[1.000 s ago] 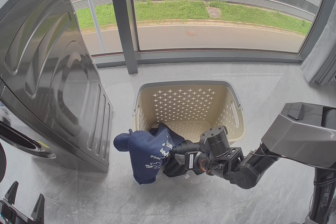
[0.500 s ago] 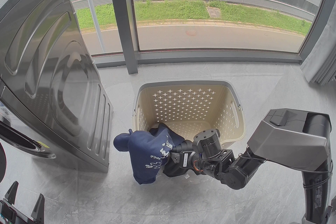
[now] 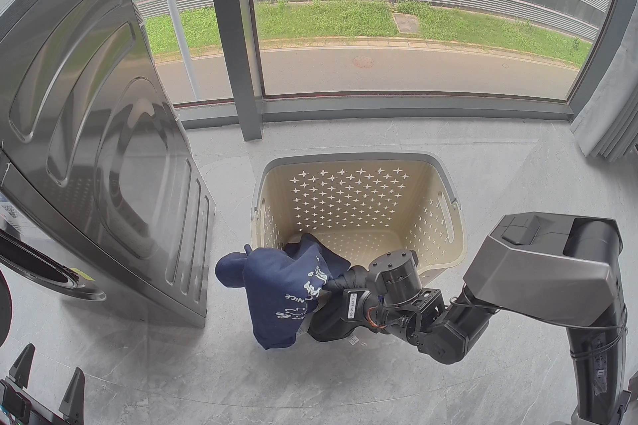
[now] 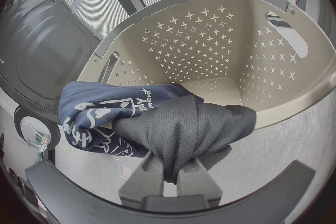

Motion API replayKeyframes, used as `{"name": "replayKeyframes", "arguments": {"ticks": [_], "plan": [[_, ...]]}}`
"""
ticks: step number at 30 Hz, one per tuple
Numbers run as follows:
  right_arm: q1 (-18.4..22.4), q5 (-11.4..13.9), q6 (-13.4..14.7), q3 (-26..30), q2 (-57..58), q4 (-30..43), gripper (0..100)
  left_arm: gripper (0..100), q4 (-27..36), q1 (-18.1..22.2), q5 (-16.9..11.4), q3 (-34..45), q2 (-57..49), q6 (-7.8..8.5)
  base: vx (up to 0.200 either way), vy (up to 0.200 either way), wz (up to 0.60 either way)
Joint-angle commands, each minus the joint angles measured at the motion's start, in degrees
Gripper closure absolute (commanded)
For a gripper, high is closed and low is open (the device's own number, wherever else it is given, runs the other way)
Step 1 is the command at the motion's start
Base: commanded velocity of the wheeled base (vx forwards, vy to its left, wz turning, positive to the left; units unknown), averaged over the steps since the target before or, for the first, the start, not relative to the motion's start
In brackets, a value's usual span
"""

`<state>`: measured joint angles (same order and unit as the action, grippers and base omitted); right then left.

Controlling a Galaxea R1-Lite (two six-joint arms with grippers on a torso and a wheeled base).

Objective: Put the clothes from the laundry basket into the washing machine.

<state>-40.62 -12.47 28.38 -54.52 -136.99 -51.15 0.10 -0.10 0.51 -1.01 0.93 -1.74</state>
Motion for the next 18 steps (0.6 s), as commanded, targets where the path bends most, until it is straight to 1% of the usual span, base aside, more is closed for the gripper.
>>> {"name": "replayKeyframes", "arguments": {"ticks": [1, 3, 4, 6, 7, 12, 14, 15, 18], "plan": [[-0.5, 0.0, -0.1, 2.5, 3.7, 0.0, 100, 0, 0.0, 0.0, 0.0, 0.9, -0.4, -0.01, 0.000, 0.000, 0.00], [-0.5, -0.1, -0.4, 4.8, 6.9, 0.0, 100, 0, 0.0, 0.0, 0.0, 0.9, -0.4, -0.01, 0.000, 0.000, 0.00], [-0.5, -0.5, -0.7, 6.0, 8.8, 0.0, 100, 0, 0.0, 0.0, 0.0, 0.9, -0.4, -0.01, 0.000, 0.000, 0.00], [-0.6, -0.7, -0.8, 6.5, 9.5, 0.0, 100, 0, 0.0, 0.0, 0.0, 0.9, -0.4, -0.01, 0.000, 0.000, 0.00], [-0.6, -1.3, -1.3, 9.4, 14.1, 0.0, 100, 0, 0.0, 0.0, 0.0, 0.9, -0.4, -0.01, 0.000, 0.000, 0.00], [-0.9, -1.4, -2.0, 15.1, 23.0, 0.0, 100, 0, 0.0, 0.0, 0.0, 0.9, -0.4, -0.01, 0.000, 0.000, 0.00], [-0.9, -1.3, -2.2, 15.8, 24.2, 0.0, 100, 0, 0.0, 0.0, 0.0, 0.9, -0.4, -0.01, 0.000, 0.000, 0.00], [-0.9, -1.3, -2.9, 17.6, 27.9, 0.0, 100, 0, 0.0, 0.0, 0.0, 0.9, -0.4, -0.01, 0.000, 0.000, 0.00], [-0.9, -1.3, -4.0, 19.0, 33.7, 0.0, 100, 0, 0.0, 0.0, 0.0, 0.9, -0.4, -0.01, 0.000, 0.000, 0.00]]}}
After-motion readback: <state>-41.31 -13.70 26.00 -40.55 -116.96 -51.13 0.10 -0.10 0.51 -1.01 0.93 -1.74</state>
